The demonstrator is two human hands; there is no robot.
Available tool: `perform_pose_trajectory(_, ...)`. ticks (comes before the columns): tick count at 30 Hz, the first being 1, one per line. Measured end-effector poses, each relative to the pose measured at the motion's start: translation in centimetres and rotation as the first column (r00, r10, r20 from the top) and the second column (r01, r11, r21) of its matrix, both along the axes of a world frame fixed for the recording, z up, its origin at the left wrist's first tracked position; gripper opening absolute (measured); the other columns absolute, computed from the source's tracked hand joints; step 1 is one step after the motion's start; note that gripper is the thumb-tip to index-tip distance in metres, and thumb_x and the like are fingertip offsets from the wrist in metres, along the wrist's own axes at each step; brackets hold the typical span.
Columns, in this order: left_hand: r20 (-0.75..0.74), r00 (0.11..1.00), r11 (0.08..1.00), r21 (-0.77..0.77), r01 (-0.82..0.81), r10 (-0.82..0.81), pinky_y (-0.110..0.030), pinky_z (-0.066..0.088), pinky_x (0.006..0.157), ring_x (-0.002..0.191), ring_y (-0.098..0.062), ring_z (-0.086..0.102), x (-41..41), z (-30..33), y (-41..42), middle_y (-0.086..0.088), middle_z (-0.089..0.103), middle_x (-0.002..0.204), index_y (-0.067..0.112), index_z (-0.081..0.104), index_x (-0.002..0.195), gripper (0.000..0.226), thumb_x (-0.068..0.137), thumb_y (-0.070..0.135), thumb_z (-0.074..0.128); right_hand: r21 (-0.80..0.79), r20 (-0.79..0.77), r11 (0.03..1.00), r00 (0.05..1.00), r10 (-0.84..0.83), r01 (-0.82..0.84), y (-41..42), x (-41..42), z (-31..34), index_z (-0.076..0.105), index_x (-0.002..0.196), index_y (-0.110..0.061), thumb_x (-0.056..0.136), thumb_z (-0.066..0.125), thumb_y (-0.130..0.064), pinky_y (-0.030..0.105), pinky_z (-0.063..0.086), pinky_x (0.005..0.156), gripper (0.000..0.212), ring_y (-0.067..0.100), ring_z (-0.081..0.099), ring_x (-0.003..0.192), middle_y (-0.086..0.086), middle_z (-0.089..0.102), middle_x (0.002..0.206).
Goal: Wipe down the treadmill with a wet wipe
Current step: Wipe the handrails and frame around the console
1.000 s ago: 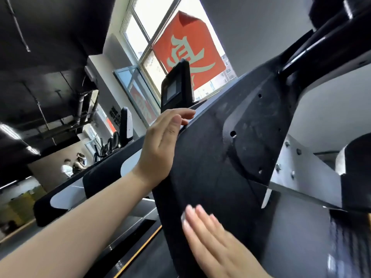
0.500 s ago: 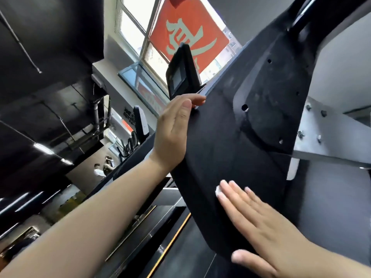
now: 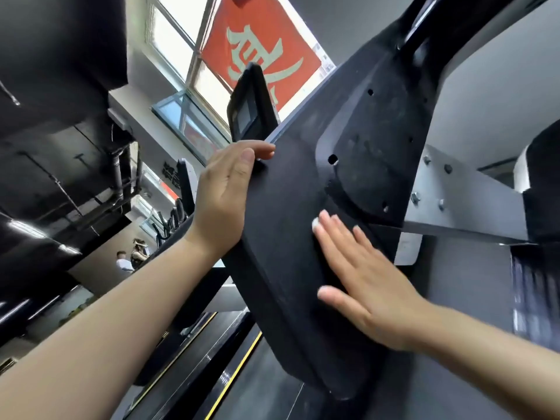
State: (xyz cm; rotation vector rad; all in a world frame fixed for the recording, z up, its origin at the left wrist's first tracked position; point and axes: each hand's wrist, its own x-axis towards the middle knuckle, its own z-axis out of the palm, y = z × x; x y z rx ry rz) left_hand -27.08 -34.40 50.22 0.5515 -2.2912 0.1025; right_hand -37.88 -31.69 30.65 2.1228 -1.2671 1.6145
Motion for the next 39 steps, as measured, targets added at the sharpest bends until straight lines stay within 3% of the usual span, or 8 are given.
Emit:
perform_pose_trajectory(2, 0.007, 1.000, 1.000, -0.003, -0.014, 0.014, -0.051, 0.039, 0.097, 0.104, -0.018, 0.058, 0.0, -0.1, 0.2, 0.006, 0.065, 0.101, 0.030, 0.060, 0.100, 0.033, 0.093, 0.038, 0.029, 0.073, 0.116, 0.997, 0.993, -0.024, 0.016, -2.6, -1.8, 3.0, -0.017, 0.144, -0.024, 0.081, -0.013, -0.073, 0.019, -0.016, 0.113, 0.080, 0.002, -0.025, 0.139, -0.006, -0.019, 0.154)
perform_pose_trajectory(5, 0.019, 0.999, 0.999, -0.035, -0.032, 0.033, -0.051, 0.038, 0.097, 0.105, -0.018, 0.058, 0.0, -0.1, 0.2, 0.007, 0.065, 0.101, 0.030, 0.060, 0.099, 0.033, 0.093, 0.038, 0.029, 0.082, 0.192, 0.995, 0.981, 0.032, -0.049, -2.3, -0.7, 4.5, -0.013, 0.144, -0.017, 0.080, -0.006, -0.076, 0.020, -0.015, 0.114, 0.087, 0.004, -0.024, 0.140, -0.005, -0.019, 0.154)
perform_pose_trajectory(12, 0.028, 0.998, 0.998, -0.049, -0.050, 0.052, -0.046, 0.039, 0.099, 0.103, -0.012, 0.057, 0.0, 0.0, 0.3, 0.013, 0.064, 0.099, 0.033, 0.060, 0.097, 0.031, 0.093, 0.037, 0.030, -0.153, -0.149, 0.987, 0.988, 0.027, -0.050, 4.4, 5.9, -4.2, 0.014, 0.148, -0.003, 0.104, 0.011, -0.036, 0.035, 0.024, 0.115, 0.055, 0.025, 0.018, 0.144, 0.013, 0.012, 0.156)
perform_pose_trajectory(19, 0.034, 0.998, 0.996, -0.065, -0.054, 0.056, -0.049, 0.039, 0.097, 0.103, -0.016, 0.058, -0.2, 0.0, 0.5, 0.012, 0.064, 0.098, 0.033, 0.060, 0.097, 0.028, 0.093, 0.036, 0.032, -0.015, 0.144, 0.992, 0.981, 0.127, -0.127, -0.9, 0.6, 4.8, -0.010, 0.146, -0.015, 0.090, 0.011, -0.062, 0.020, -0.014, 0.114, 0.076, 0.004, -0.020, 0.141, -0.003, -0.015, 0.155)
perform_pose_trajectory(25, 0.028, 0.997, 0.996, -0.059, -0.068, 0.070, -0.046, 0.040, 0.098, 0.100, -0.010, 0.057, -0.1, 0.0, 0.5, 0.014, 0.064, 0.096, 0.034, 0.061, 0.092, 0.027, 0.092, 0.037, 0.034, -0.176, -0.191, 0.984, 0.980, -0.054, 0.020, 4.5, 5.8, -7.5, 0.007, 0.149, 0.001, 0.105, 0.014, -0.030, 0.036, 0.021, 0.114, 0.054, 0.027, 0.010, 0.146, 0.015, 0.005, 0.158)
perform_pose_trajectory(27, 0.024, 0.997, 0.997, -0.050, -0.066, 0.067, -0.045, 0.040, 0.098, 0.099, -0.008, 0.057, -0.1, 0.0, 0.5, 0.014, 0.064, 0.095, 0.034, 0.061, 0.092, 0.027, 0.091, 0.038, 0.034, -0.133, -0.217, 0.991, 0.976, -0.037, 0.008, 4.0, 5.3, -9.0, 0.004, 0.150, -0.003, 0.104, 0.014, -0.032, 0.035, 0.019, 0.116, 0.055, 0.025, 0.010, 0.146, 0.012, 0.002, 0.158)
perform_pose_trajectory(33, 0.027, 0.997, 0.997, -0.031, -0.072, 0.073, -0.047, 0.041, 0.097, 0.103, -0.018, 0.058, -0.1, 0.1, 0.7, 0.012, 0.065, 0.096, 0.034, 0.061, 0.092, 0.028, 0.092, 0.039, 0.034, 0.134, 0.244, 0.989, 0.969, 0.031, -0.066, -1.6, -0.3, -0.6, -0.016, 0.143, -0.018, 0.082, -0.008, -0.075, 0.016, -0.017, 0.111, 0.084, 0.002, -0.025, 0.139, -0.005, -0.024, 0.152)
perform_pose_trajectory(39, 0.018, 0.998, 0.997, -0.050, -0.063, 0.064, -0.037, 0.041, 0.096, 0.102, -0.013, 0.057, 0.1, 0.1, 0.2, 0.017, 0.065, 0.091, 0.036, 0.062, 0.090, 0.028, 0.092, 0.038, 0.034, -0.112, -0.154, 0.992, 0.988, 0.034, -0.052, 2.4, 3.4, -2.3, 0.003, 0.150, -0.006, 0.098, 0.012, -0.058, 0.033, 0.004, 0.118, 0.075, 0.024, 0.002, 0.146, 0.013, 0.006, 0.158)
